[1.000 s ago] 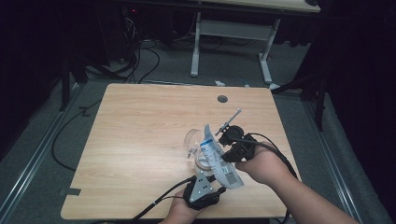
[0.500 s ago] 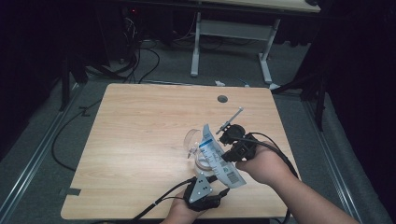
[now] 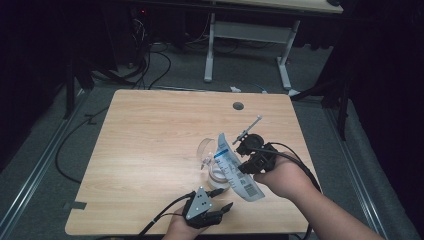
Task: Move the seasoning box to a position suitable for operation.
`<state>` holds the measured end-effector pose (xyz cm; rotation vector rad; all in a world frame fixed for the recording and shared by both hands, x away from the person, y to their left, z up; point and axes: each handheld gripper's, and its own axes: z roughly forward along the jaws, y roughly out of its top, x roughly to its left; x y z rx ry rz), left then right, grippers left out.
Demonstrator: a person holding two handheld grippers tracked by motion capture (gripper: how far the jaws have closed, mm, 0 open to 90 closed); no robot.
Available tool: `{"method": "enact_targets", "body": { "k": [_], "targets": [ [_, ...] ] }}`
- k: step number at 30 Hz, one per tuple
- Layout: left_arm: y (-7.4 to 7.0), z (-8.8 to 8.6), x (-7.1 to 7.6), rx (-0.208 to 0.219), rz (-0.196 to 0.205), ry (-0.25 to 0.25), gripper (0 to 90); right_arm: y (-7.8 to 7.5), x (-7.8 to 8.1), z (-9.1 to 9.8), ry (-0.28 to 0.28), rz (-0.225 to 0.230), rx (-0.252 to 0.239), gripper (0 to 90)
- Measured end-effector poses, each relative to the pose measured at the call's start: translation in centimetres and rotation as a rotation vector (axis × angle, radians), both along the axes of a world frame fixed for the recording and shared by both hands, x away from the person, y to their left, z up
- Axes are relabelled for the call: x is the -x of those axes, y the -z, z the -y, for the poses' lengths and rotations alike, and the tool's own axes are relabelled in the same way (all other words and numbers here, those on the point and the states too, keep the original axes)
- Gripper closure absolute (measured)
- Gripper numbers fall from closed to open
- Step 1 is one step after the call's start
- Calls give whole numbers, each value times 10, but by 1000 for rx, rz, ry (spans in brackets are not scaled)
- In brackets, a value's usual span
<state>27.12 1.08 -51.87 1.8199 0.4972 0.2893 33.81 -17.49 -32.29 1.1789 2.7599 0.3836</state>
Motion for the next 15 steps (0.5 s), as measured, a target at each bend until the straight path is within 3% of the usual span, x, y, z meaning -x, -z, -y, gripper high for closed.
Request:
{"method": "enact_targets", "body": {
  "k": [6, 15],
  "targets": [
    [1, -30, -9, -11, -3, -60, 468, 3, 0, 1, -5, 0, -1, 890],
    [6, -80, -25, -41, 11, -191, 478, 7, -2, 3, -5, -2, 1, 889]
  ]
}}
